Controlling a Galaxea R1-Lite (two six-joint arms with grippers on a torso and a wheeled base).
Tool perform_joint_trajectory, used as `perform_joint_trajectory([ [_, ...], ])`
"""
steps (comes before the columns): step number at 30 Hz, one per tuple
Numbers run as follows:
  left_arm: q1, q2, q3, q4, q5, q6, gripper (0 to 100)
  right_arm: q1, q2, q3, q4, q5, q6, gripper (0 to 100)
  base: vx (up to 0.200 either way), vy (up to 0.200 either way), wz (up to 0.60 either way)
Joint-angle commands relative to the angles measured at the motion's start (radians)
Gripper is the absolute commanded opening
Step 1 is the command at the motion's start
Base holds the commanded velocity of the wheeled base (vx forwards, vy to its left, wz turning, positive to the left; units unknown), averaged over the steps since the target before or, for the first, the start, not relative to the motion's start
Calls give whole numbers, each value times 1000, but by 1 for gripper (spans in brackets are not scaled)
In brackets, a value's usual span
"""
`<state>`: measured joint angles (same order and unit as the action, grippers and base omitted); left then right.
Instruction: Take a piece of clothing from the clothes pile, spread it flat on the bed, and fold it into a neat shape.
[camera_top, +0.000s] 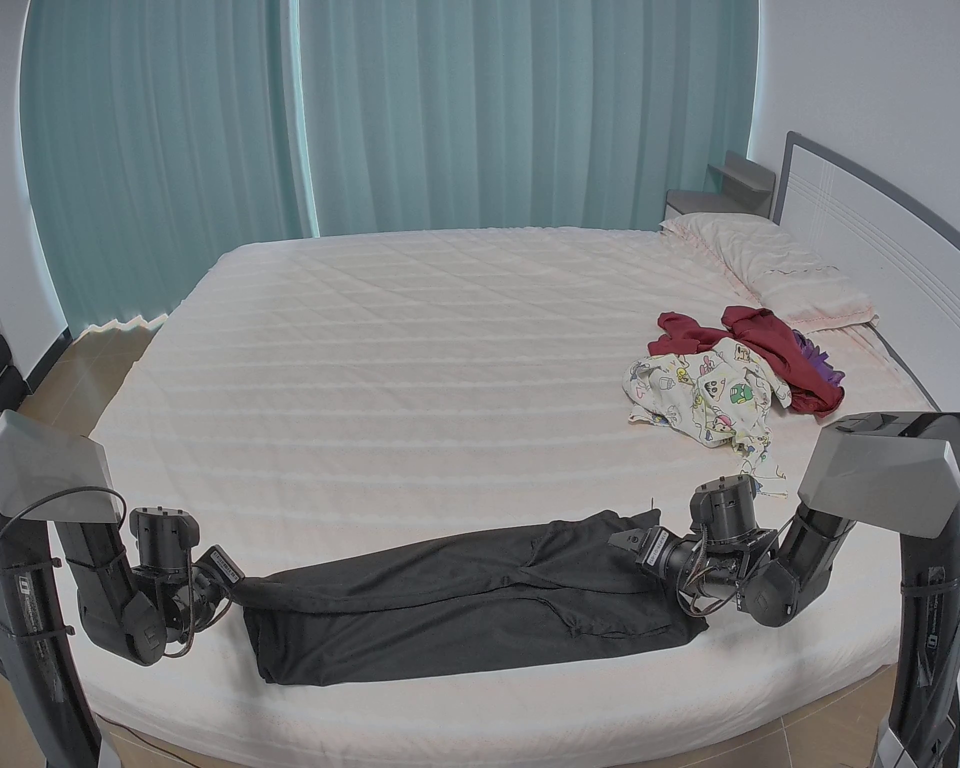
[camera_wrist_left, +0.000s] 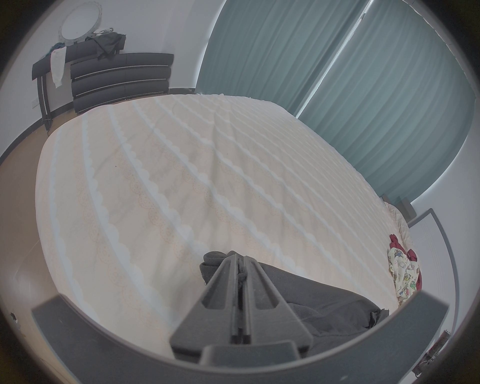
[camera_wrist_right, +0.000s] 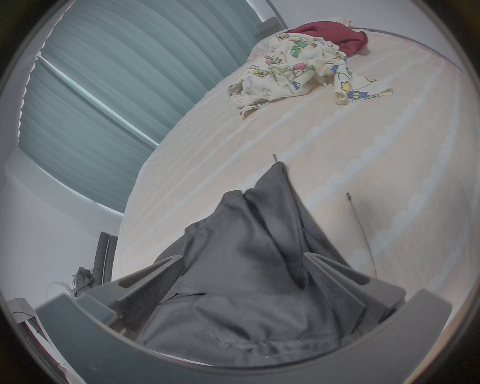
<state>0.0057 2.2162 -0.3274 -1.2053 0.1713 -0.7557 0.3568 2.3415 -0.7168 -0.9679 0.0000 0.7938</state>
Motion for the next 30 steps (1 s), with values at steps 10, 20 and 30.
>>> perform_joint_trajectory([
  [10,3,3,-1,-17,1,-1,0,77,35,59,6,-8,54,100,0,0,0],
  [20,3,14,10,-68,2,1,0,85,42,65,6,-40,56,100,0,0,0],
  [30,5,11,10,-68,2,1,0,87,91,-1,5,-126,53,0,0,0,0],
])
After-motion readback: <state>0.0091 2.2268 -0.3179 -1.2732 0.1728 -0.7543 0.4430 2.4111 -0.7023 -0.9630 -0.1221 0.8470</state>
